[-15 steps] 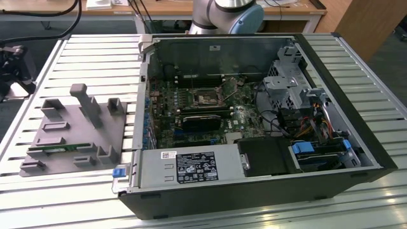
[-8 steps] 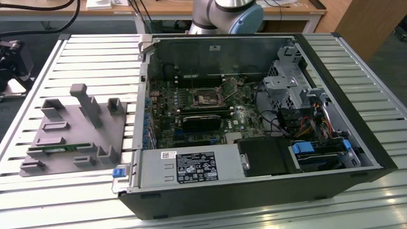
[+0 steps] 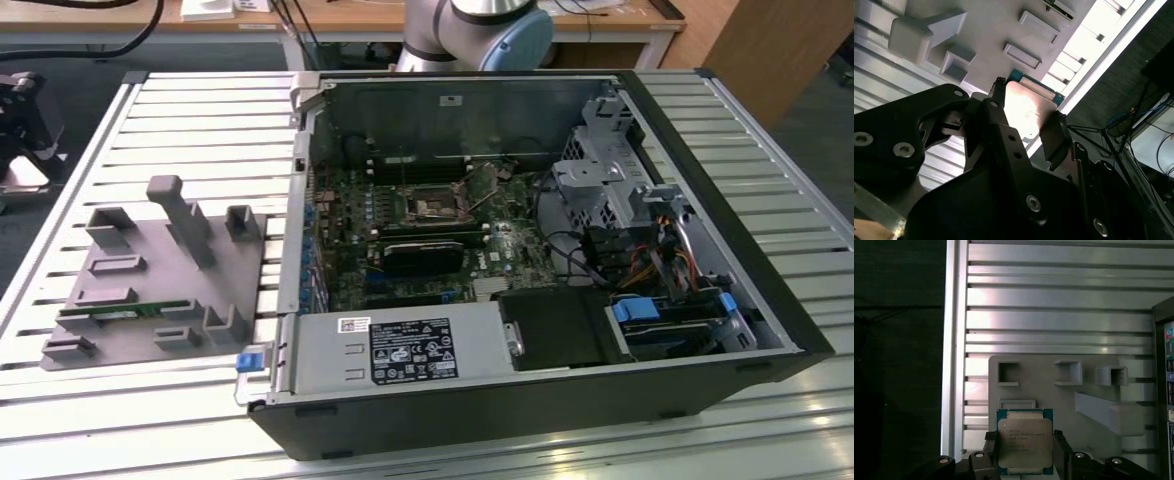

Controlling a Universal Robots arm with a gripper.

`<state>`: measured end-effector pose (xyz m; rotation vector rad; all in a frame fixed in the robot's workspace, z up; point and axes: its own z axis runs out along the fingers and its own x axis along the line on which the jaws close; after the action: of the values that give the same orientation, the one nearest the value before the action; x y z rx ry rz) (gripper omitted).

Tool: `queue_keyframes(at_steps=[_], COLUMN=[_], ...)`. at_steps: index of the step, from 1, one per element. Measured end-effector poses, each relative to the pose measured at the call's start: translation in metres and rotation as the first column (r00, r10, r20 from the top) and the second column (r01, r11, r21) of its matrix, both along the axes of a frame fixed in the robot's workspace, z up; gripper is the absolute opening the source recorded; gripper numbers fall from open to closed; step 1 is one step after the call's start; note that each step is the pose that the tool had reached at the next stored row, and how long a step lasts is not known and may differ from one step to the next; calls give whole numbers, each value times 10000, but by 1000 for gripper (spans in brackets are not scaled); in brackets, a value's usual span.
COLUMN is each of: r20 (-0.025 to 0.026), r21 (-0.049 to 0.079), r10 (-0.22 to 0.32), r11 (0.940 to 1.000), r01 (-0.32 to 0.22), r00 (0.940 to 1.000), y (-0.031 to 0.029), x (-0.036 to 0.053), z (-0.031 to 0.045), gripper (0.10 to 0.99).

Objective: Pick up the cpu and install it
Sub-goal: 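Pick up the cpu and move it towards the insertion slot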

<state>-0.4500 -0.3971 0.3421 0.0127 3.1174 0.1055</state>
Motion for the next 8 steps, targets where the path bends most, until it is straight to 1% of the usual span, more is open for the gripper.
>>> queue_keyframes(at_steps=[8], r20=[0], r21=[0], r10=[-3], r11=[10000], r01=[3], r00=[10000], y=[17], x=[0], z=[102], gripper=[529])
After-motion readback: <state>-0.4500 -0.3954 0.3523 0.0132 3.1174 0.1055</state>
